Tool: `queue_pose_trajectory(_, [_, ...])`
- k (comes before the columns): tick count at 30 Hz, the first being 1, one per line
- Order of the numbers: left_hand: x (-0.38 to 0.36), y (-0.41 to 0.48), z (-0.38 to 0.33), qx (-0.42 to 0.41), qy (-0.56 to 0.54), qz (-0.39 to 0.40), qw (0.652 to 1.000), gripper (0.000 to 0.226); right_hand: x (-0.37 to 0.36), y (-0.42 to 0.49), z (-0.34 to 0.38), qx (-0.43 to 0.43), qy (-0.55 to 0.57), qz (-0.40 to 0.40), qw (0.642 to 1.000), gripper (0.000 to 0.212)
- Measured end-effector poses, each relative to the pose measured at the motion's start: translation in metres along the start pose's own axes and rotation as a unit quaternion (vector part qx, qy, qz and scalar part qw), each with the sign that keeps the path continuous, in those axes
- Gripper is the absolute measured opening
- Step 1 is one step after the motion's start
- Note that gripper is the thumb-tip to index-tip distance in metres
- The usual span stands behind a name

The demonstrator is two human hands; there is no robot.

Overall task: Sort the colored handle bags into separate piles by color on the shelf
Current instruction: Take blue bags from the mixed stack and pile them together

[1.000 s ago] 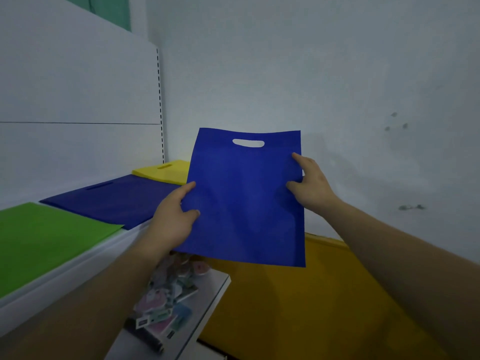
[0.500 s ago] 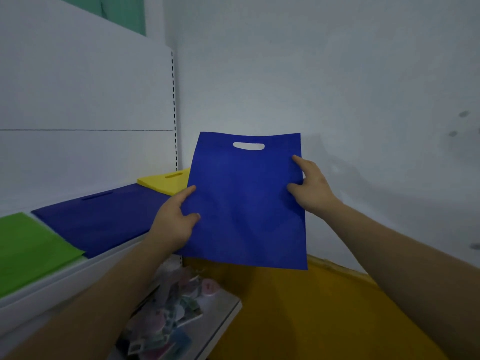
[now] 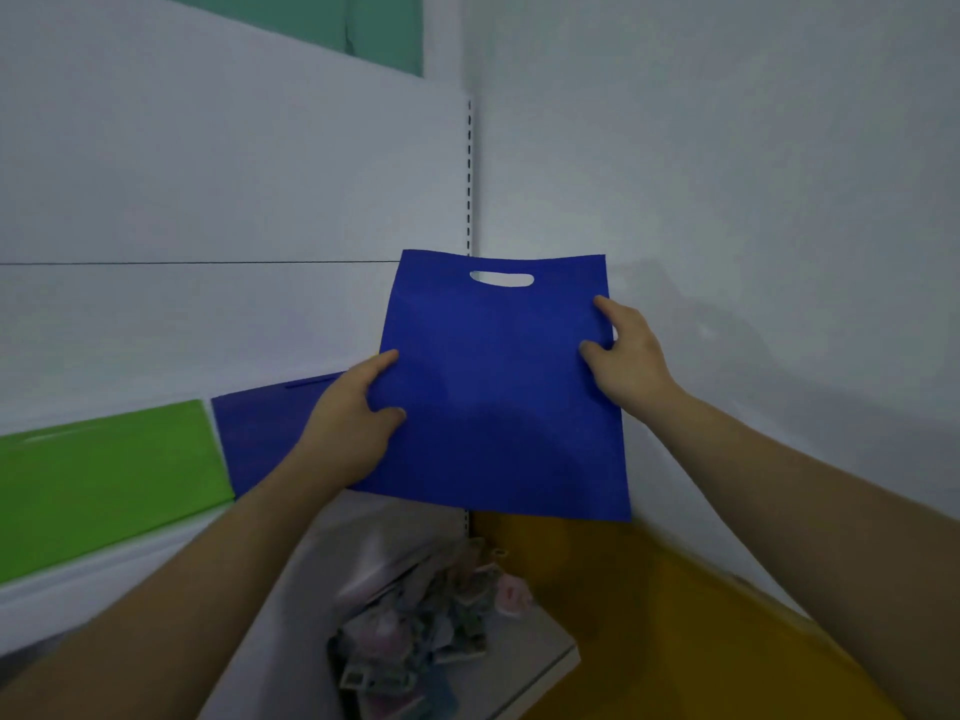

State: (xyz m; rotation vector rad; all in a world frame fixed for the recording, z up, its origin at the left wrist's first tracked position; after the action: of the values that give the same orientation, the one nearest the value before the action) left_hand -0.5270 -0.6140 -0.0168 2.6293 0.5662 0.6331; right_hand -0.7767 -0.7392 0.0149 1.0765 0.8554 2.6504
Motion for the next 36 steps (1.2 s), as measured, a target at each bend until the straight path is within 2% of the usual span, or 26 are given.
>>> queue_pose_trajectory(5, [0.044, 0.007, 0.015, 0.022, 0.024, -0.036, 0.999, 0.062, -0.054, 0.021, 0.035, 0.045, 0.014, 0.016, 0.999, 0.054])
queue_pose_trajectory(9, [0.069, 0.003, 0.030, 0.046, 0.074, -0.035, 0.996, 0.068, -0.092, 0.033, 0.060, 0.072, 0.032, 0.040, 0.996, 0.052])
queue_pose_trajectory(14, [0.094, -0.007, 0.047, 0.114, 0.107, -0.039, 0.987, 0.072, -0.138, 0.044, 0.082, 0.099, 0.044, 0.107, 0.988, 0.051])
queue_pose_trajectory(18, [0.101, -0.011, 0.057, 0.157, 0.188, -0.044, 0.969, 0.072, -0.170, 0.055, 0.094, 0.128, 0.011, 0.183, 0.975, 0.055])
queue_pose_trajectory(22, [0.098, -0.010, 0.061, 0.191, 0.262, -0.038, 0.945, 0.066, -0.192, 0.063, 0.098, 0.143, -0.041, 0.300, 0.942, 0.063])
queue_pose_trajectory(24, [0.096, -0.009, 0.062, 0.196, 0.271, -0.052, 0.941, 0.065, -0.200, 0.067, 0.099, 0.158, -0.096, 0.333, 0.925, 0.058])
queue_pose_trajectory(30, [0.095, -0.014, 0.059, 0.171, 0.263, -0.091, 0.945, 0.054, -0.218, 0.078, 0.094, 0.227, -0.269, 0.356, 0.866, 0.053])
queue_pose_trajectory(36, [0.090, -0.017, 0.052, 0.185, 0.312, -0.011, 0.932, 0.055, -0.216, 0.080, 0.096, 0.261, -0.312, 0.377, 0.832, 0.057])
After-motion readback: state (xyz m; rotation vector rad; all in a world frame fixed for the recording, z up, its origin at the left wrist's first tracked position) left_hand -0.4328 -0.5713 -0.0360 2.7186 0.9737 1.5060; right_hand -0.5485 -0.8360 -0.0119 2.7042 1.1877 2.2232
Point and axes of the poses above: each hand's wrist, its own y-axis towards the middle knuckle, its own x-axis out of the back of the hand, z = x × y, the point moved 1 cm from there along y, towards the middle knuckle, and after that the axes turned 11 degrees about -y, right-handed, at the moved point
